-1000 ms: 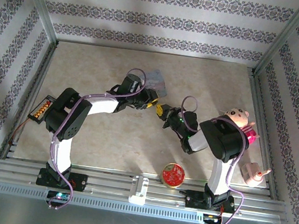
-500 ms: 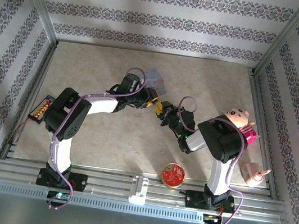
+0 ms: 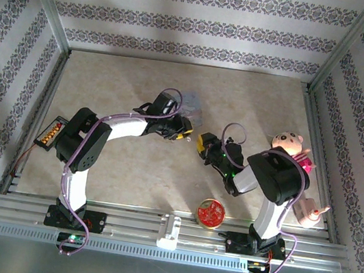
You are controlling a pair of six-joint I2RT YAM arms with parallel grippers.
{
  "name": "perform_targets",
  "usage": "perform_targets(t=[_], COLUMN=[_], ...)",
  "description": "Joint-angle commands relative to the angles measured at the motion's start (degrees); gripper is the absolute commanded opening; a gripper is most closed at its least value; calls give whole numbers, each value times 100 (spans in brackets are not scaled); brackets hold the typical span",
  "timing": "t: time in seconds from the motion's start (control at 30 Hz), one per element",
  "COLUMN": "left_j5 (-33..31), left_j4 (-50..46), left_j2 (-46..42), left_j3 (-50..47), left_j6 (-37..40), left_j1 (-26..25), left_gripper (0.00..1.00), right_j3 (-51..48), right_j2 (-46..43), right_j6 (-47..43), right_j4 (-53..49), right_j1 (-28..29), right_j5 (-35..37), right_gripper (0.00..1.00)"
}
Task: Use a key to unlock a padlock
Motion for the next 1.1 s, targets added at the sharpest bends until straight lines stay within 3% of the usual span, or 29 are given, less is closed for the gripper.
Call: perform_targets(t=[0.0,0.13,0.4,0.63,1.07], left_j5=[-33,-10,260,276,377], left_j4=[-1215,-1377,-1447,-1483,-1429], left_j2=[71,135,163,136,168], left_j3=[169,162,285,286,332], left_j6=[269,311,248,253,253], left_j1=[-54,-54,-56,-55,-67], left_gripper=[5,7,10,10,10], right_j3=[-84,-7,224,404,611], right_j2=[-458,-1009,-1047,-620,-651], right_j6=[-1109,-2332,-4234,-4470,-4679], right_j4=[-824,-1846,-2008,-1486,-1711], right_j1=[4,208,731,812,802], right_j5=[34,224,193,37,-89], right_gripper=[34,36,35,32,25])
